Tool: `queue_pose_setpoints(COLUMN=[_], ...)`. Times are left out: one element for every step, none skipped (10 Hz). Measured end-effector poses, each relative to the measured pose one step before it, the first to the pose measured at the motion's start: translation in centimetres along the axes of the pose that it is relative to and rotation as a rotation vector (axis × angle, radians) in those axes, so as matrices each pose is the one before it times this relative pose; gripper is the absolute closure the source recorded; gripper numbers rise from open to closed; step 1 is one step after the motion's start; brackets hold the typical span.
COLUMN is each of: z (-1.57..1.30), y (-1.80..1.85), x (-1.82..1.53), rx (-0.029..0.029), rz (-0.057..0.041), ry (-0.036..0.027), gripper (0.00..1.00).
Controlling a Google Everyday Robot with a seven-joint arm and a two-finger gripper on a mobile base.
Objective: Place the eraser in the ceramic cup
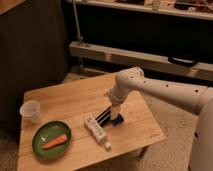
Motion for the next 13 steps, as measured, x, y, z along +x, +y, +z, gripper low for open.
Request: queue_pose_setpoints(z=[0.047, 0.080, 0.516, 0.913, 1.219, 1.182, 0.759, 0.953, 1.301, 0.568, 0.524, 0.285, 0.413], y=[-0.027, -0.003, -0.143, -0.307, -0.224, 0.136, 0.450, 0.531, 0.361, 0.103, 0.341, 0.372, 0.542], x=[-0.045, -0.233, -0.903, -1.511, -1.488, -0.985, -0.509, -0.619, -0.647, -0.239, 0.113, 0.175, 0.533], rx=[-0.00047, -0.00069, -0.00598, -0.01145, -0.01488, -0.01790, -0.01456, -0.01713, -0.02018, -0.00955, -0.01146, -0.00931, -0.00785], rz=[-0.00392, -0.01923, -0.03587, -0.05166, -0.04090, -0.03121, -0.02147, -0.02263, -0.02557, -0.01040, -0.00520, -0.00375, 0.00260], ry=[0.00301, 0.01630, 0.01228, 0.01337, 0.00431, -0.00156, -0.00408, -0.00817, -0.01033, -0.00573, -0.00181, 0.00456, 0.00890], gripper=[0.20, 0.20, 0.20, 0.20, 0.20, 0.20, 0.20, 0.20, 0.20, 0.20, 0.20, 0.20, 0.20])
